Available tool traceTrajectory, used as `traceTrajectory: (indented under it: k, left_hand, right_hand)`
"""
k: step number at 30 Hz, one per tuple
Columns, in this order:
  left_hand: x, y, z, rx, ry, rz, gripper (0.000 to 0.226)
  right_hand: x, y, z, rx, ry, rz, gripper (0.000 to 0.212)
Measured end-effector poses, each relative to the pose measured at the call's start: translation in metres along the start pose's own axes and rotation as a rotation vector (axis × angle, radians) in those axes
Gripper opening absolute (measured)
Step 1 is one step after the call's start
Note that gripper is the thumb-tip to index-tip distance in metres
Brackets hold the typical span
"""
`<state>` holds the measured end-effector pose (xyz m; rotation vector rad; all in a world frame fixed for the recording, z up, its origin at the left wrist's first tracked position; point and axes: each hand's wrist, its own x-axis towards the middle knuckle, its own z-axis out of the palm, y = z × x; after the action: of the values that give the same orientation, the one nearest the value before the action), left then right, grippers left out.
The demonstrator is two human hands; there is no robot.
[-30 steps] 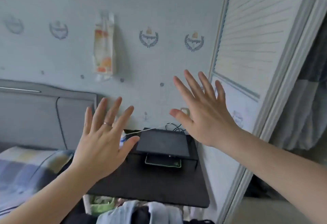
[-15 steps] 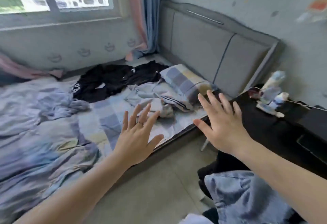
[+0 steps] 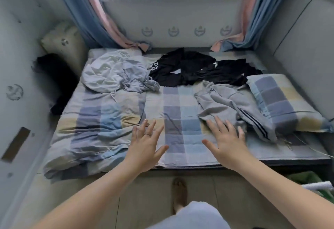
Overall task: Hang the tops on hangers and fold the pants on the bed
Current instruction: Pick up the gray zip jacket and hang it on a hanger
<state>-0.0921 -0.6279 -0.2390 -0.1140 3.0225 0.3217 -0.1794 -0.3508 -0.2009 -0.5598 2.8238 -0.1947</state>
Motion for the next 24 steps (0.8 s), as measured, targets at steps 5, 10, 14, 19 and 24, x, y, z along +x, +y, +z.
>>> traceTrajectory:
  k: [5, 10, 14, 19, 24]
  left_hand:
    - [0.069, -0.016, -0.007, -0.022, -0.048, -0.096, 0.073]
    - [0.125, -0.025, -0.013, -0.075, -0.041, -0.197, 0.071]
    - [0.158, -0.023, -0.001, -0.090, -0.093, -0.197, 0.072]
    - [0.212, -0.011, 0.031, -0.083, -0.188, -0.092, 0.073]
    - [0.260, 0.010, 0.071, -0.124, -0.319, 0.046, 0.071]
  right_hand:
    - [0.095, 0.005, -0.012, -0.044, -0.033, -0.108, 0.070]
    - [0.175, 0.005, -0.015, -0.030, -0.092, -0.161, 0.070]
    - [0.215, 0.006, -0.006, -0.005, -0.143, -0.119, 0.069]
    - [0.239, 0.029, 0.024, 0.060, -0.194, 0.053, 0.068]
    - [0.227, 0.074, 0.051, 0.135, -0.236, 0.328, 0.068]
